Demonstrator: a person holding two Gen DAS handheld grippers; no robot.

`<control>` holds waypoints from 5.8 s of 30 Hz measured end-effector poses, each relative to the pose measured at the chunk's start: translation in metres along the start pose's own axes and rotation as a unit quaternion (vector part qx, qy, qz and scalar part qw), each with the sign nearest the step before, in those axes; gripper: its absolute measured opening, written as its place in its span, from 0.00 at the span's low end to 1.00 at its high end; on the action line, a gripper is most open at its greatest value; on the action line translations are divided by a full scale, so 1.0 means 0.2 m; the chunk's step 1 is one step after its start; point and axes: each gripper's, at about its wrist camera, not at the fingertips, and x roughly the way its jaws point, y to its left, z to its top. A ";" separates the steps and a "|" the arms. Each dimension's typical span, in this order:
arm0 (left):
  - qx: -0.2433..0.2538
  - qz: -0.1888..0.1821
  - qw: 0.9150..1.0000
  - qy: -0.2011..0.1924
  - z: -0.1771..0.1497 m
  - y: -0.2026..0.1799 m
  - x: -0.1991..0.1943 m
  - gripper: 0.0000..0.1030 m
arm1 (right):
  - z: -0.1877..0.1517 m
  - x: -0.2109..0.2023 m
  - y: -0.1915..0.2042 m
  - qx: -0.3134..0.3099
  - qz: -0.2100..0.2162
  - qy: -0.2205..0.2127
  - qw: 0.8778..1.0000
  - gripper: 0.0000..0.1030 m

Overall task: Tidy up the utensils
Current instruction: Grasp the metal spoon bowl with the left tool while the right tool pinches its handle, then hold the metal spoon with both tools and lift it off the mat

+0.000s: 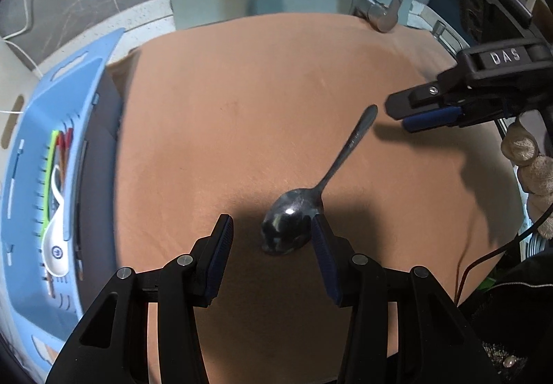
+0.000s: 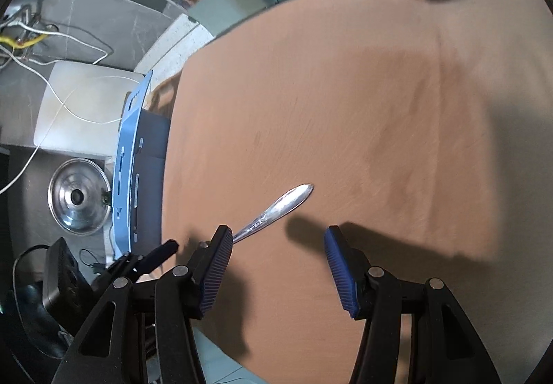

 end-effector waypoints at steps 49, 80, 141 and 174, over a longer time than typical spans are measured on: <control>0.017 -0.048 0.999 -0.001 0.01 0.01 0.07 0.41 | 0.23 0.24 0.24 -0.007 -0.040 -0.011 0.999 0.28; -0.012 -0.069 0.997 -0.008 -0.01 0.01 0.04 0.31 | 0.28 0.25 0.19 0.048 -0.034 0.003 0.998 0.13; -0.014 -0.065 0.998 -0.006 -0.01 0.01 0.05 0.23 | 0.29 0.32 0.26 0.046 -0.029 0.028 0.998 0.07; -0.002 -0.037 0.999 -0.021 0.00 -0.08 -0.05 0.14 | 0.24 0.25 0.33 0.052 -0.032 0.000 0.998 0.06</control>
